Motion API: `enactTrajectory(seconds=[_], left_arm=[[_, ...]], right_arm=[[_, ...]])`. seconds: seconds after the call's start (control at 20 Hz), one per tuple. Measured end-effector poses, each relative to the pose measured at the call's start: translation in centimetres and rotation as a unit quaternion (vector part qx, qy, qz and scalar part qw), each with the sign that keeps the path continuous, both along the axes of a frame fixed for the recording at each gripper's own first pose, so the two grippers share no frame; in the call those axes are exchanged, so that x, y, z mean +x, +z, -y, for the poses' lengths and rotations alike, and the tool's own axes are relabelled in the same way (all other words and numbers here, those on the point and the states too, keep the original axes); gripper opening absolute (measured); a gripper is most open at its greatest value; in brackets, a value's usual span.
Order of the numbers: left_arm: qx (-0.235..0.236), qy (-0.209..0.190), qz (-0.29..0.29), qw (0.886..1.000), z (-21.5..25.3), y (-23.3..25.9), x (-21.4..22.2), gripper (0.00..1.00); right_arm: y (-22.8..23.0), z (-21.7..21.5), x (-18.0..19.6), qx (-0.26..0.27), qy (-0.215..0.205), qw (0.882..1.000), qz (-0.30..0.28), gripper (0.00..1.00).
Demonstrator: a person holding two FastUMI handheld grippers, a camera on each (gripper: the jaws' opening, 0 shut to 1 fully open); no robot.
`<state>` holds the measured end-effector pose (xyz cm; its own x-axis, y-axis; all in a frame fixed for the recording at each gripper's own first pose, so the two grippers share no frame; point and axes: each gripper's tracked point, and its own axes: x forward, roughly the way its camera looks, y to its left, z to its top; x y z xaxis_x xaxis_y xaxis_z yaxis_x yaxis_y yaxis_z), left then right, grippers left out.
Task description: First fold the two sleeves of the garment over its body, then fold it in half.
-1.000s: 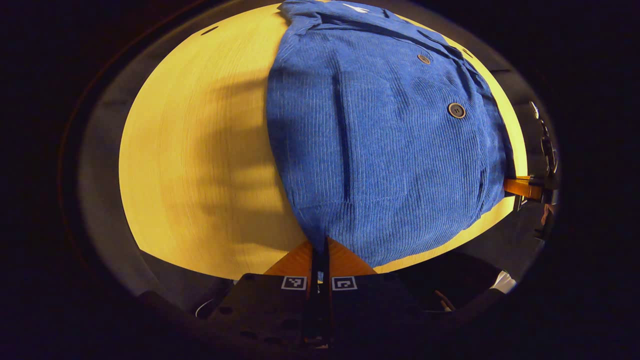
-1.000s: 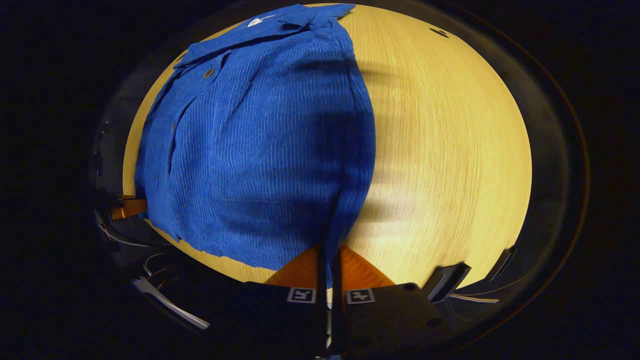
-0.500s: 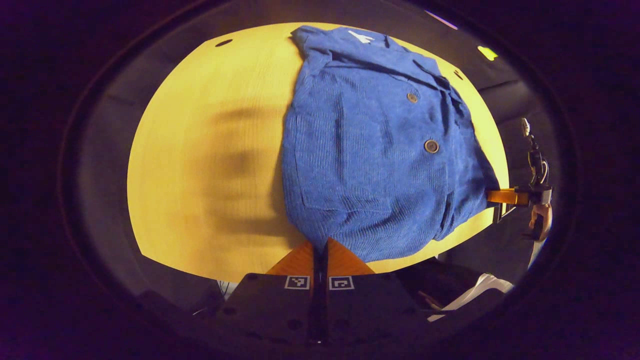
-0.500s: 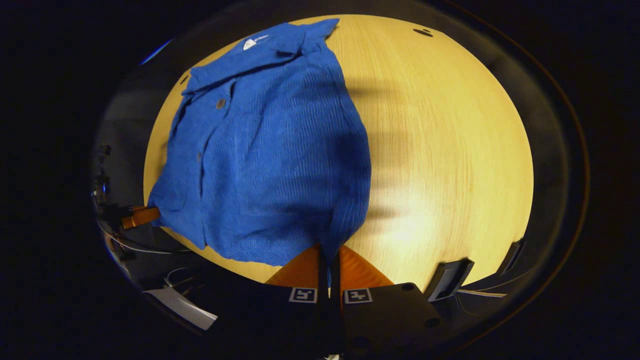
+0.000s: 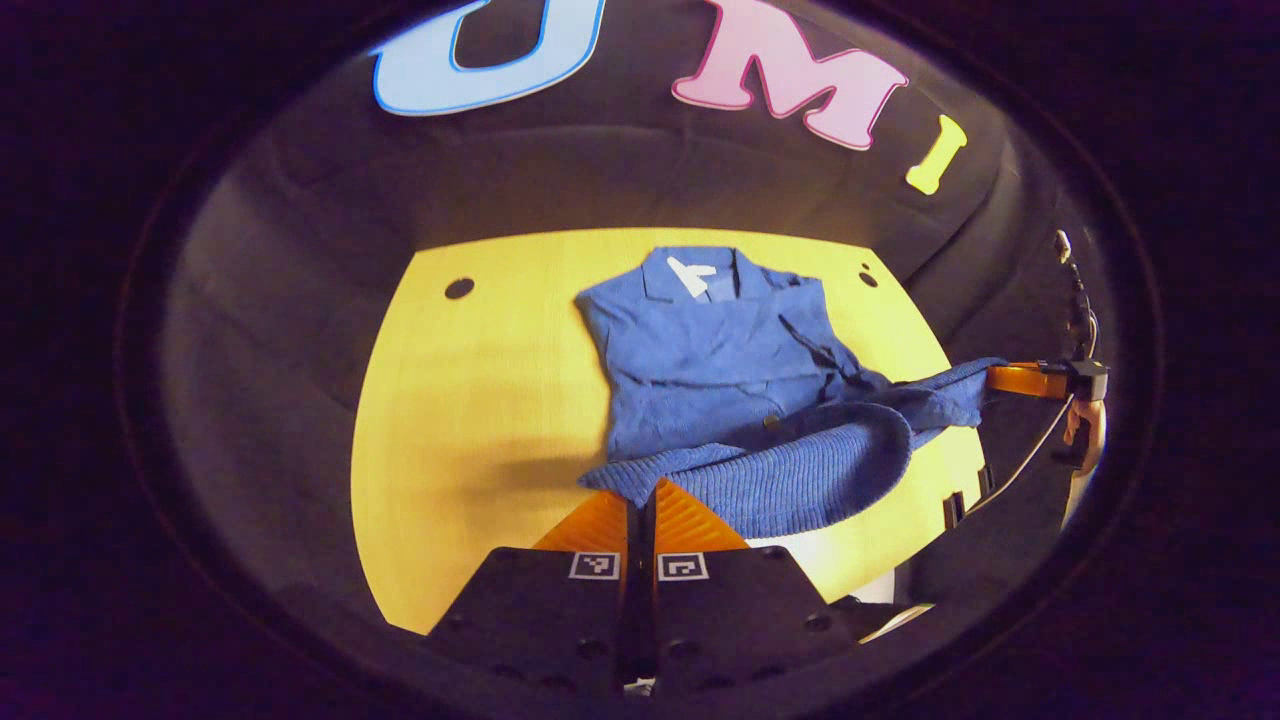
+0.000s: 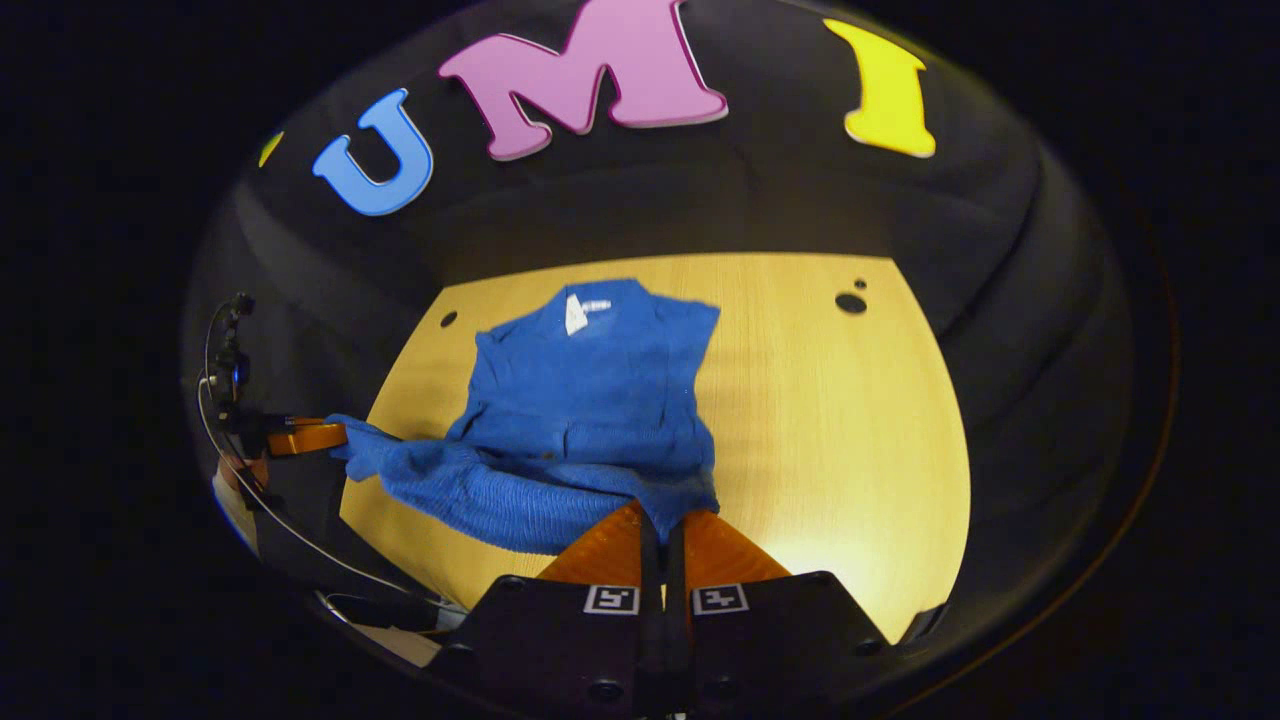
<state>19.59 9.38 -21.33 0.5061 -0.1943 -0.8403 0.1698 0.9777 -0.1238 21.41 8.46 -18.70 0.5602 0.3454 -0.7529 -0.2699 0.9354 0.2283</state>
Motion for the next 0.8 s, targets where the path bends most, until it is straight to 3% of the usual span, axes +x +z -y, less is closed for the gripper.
enactTrajectory(seconds=[0.15, 0.3, 0.55, 0.7, 0.8], left_arm=[[-0.007, 0.027, 0.066, 0.997, -0.7, 3.9, 8.1, 0.0], [0.006, 0.059, 0.078, 0.995, -1.6, 3.4, 14.8, 0.0], [-0.027, 0.137, 0.012, 0.99, -1.8, -4.4, 23.8, 0.0], [-0.005, 0.137, -0.065, 0.988, -0.6, -9.8, 24.8, 0.0], [-0.011, 0.136, -0.046, 0.99, -0.5, -10.0, 26.4, 0.0]], right_arm=[[1.4, -0.7, 6.8, -0.008, -0.014, 0.998, 0.055, 0.05], [0.8, -2.2, 14.2, -0.002, -0.033, 0.995, 0.089, 0.04], [-6.7, -4.9, 23.7, -0.013, -0.055, 0.994, 0.09, 0.04], [-12.3, -5.8, 26.2, -0.04, -0.041, 0.996, 0.071, 0.0], [-15.0, -6.8, 27.2, -0.047, -0.032, 0.996, 0.067, 0.06]])
